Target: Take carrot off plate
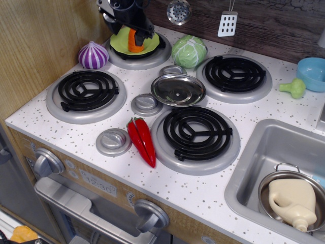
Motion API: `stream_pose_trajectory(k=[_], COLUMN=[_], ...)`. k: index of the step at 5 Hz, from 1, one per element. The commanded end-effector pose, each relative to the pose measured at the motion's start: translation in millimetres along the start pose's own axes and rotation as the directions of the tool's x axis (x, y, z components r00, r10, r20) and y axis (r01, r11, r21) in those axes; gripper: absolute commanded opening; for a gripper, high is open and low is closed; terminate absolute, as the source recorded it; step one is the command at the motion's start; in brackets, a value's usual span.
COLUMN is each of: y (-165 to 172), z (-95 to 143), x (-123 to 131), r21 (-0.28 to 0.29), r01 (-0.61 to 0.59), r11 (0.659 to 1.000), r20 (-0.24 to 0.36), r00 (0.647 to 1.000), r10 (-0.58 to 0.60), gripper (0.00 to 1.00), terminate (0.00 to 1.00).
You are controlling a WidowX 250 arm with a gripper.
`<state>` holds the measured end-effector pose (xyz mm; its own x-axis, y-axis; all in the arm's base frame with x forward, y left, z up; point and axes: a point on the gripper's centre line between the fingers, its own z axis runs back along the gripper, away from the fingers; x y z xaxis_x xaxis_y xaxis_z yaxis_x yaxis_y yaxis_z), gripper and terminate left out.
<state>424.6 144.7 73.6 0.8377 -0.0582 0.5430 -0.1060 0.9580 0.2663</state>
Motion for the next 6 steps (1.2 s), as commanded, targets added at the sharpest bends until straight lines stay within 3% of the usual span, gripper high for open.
stream_pose_trajectory(k=[1, 4, 5, 6], y=[15.2, 16.4, 15.8, 16.7], z=[-2.0, -14.6, -19.4, -23.2], x=[27.4, 33.7, 33.4, 37.1], r21=[-0.016, -0.102, -0.119, -0.128], r01=[0.039, 0.109, 0.107, 0.112], r11=[0.999, 0.989, 0.987, 0.985], r20=[0.091, 0.099, 0.096, 0.103], r00=[0.995, 0.99, 0.991, 0.99], r10=[-0.037, -0.099, -0.096, -0.099], gripper=[1.0, 1.0, 0.0, 0.0], terminate=[0.0, 0.0, 0.0, 0.0])
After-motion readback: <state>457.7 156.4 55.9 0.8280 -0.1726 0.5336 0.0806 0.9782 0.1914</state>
